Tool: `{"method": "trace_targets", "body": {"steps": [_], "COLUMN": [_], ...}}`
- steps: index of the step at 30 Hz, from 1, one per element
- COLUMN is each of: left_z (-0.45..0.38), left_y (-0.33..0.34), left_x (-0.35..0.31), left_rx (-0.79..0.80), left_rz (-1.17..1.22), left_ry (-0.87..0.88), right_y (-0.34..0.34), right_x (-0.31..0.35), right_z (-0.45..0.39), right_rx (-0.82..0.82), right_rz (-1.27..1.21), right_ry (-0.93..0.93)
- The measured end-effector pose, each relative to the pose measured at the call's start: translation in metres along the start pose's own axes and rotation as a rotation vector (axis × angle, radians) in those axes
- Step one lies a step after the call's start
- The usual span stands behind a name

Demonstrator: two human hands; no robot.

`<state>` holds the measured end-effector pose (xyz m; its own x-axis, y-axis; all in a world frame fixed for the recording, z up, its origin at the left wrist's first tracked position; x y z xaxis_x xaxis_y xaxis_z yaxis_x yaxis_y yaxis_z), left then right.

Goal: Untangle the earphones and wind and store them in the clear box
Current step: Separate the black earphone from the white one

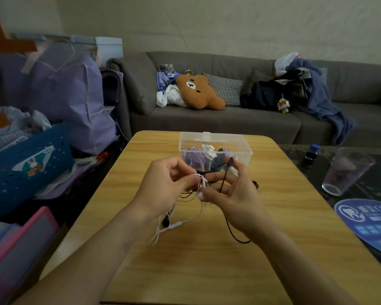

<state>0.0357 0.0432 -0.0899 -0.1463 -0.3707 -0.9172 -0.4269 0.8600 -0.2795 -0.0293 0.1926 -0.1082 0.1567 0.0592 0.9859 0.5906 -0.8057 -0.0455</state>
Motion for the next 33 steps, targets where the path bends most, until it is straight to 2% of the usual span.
{"method": "trace_targets", "body": {"steps": [5,8,13,18,21,27,33], "left_z": [-0.003,-0.004,-0.003,-0.002,-0.001,-0.001,0.000], "left_y": [0.002,0.003,0.005,0.007,0.006,0.007,0.002], "left_x": [0.007,0.007,0.009,0.008,0.005,0.007,0.007], "left_rx": [0.019,0.032,0.095,0.122,0.119,0.146,0.107], "left_rz": [0.057,0.079,0.131,0.186,0.150,0.070,0.026], "left_ry": [-0.063,-0.061,-0.091,-0.097,-0.062,-0.053,-0.051], "right_y": [-0.003,-0.006,-0.004,-0.005,-0.012,-0.011,-0.011], "right_x": [-0.006,-0.005,-0.010,-0.013,-0.010,-0.005,-0.006], "right_z": [-0.004,-0.006,-0.006,-0.008,-0.009,-0.009,-0.008], "right_rx": [-0.073,-0.045,0.020,-0.003,-0.067,-0.075,-0.098], "right_rz": [-0.185,-0.283,-0.035,-0.094,-0.110,-0.134,0.049], "right_ry": [0.038,0.043,0.034,0.049,0.014,0.013,0.019]}}
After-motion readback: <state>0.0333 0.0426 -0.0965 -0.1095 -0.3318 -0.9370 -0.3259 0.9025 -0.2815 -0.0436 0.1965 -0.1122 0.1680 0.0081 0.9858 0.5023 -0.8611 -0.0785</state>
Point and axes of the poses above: each hand's wrist, its own z-axis away from the middle knuckle, its own y-axis out of the palm, x = y × z, the point moved 6 cm from there along -z, towards the middle knuckle, and after that the axes turned 3 degrees about x, right-handed, at the moved point
